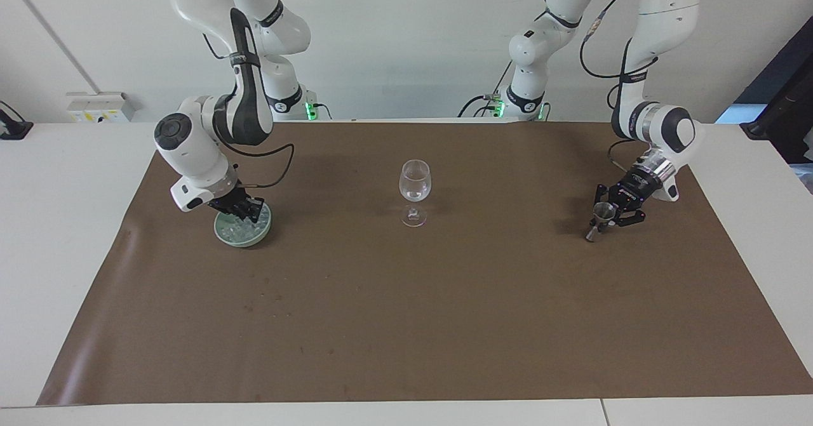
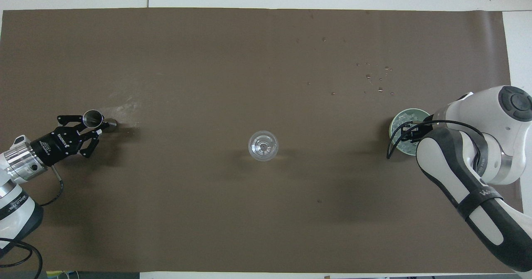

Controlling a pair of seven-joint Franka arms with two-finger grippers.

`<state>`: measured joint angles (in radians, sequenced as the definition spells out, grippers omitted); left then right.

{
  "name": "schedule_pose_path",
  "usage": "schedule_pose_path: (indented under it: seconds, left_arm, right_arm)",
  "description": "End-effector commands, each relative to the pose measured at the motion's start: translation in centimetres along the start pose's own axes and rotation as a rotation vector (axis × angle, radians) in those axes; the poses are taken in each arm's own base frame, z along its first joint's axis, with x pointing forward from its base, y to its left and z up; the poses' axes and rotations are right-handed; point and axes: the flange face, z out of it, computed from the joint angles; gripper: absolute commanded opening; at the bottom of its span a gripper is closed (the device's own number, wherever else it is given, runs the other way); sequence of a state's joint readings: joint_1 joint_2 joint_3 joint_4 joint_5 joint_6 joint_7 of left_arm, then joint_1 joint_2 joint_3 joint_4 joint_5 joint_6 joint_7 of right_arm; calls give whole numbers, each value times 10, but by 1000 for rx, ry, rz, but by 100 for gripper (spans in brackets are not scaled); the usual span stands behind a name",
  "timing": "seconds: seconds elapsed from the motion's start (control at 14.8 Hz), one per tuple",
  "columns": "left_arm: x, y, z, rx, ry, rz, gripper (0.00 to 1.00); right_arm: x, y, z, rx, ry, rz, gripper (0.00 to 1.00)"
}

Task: Pour wine and add ice with both arms
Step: 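Release the bottle and withdraw the left gripper while the right gripper lifts the cup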

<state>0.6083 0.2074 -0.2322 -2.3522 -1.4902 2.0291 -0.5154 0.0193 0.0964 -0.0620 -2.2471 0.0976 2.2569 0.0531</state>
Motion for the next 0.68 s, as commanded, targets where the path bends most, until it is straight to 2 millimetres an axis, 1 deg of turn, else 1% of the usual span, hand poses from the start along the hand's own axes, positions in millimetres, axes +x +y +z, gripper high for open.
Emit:
schedule_pose_path:
  seconds: [0.0, 0.14, 0.27, 0.61]
  left_arm:
    - [-8, -9, -1, -39, -12, -7, 0]
    - [-12, -11, 10, -56, -16, -20, 0]
    - [-7, -17, 10, -72, -10, -49, 0]
    - [-6, -19, 10, -91, -9, -63, 0]
  right_arm:
    - [-4, 0, -4, 10, 17, 15, 25]
    - [-4, -1, -4, 10, 17, 13, 21]
    - [-4, -1, -4, 10, 15, 13, 19]
    - [-2, -5, -8, 10, 7, 9, 18]
